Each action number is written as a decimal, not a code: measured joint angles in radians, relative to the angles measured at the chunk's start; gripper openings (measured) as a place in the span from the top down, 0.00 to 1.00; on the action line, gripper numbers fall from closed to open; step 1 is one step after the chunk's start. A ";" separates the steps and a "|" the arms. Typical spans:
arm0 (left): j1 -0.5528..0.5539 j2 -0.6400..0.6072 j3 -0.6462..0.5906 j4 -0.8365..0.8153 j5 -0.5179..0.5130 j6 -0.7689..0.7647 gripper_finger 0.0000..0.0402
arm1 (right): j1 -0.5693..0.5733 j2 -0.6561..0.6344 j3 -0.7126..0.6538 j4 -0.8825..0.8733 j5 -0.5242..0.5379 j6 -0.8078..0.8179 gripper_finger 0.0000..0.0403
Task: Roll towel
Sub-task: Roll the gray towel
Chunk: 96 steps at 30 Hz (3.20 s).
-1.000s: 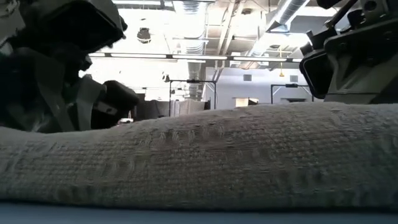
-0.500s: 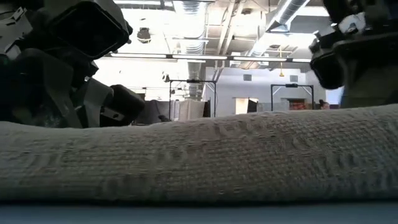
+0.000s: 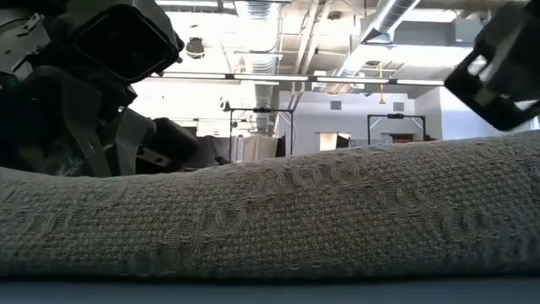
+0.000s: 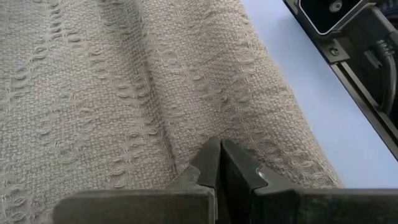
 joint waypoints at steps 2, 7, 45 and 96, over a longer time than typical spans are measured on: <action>0.006 0.000 0.000 0.001 0.015 -0.001 1.00 | 0.009 0.026 0.029 -0.005 0.002 -0.124 0.54; 0.012 0.000 0.000 0.003 0.034 -0.007 1.00 | 0.016 0.098 0.118 -0.105 0.040 -0.315 0.54; -0.007 -0.200 -0.002 -0.108 0.179 0.104 0.69 | 0.029 0.229 0.191 -0.213 0.208 -0.207 0.53; -0.021 -0.085 -0.322 0.430 0.348 -0.474 0.98 | -0.101 0.198 0.192 -0.215 -0.224 0.511 0.86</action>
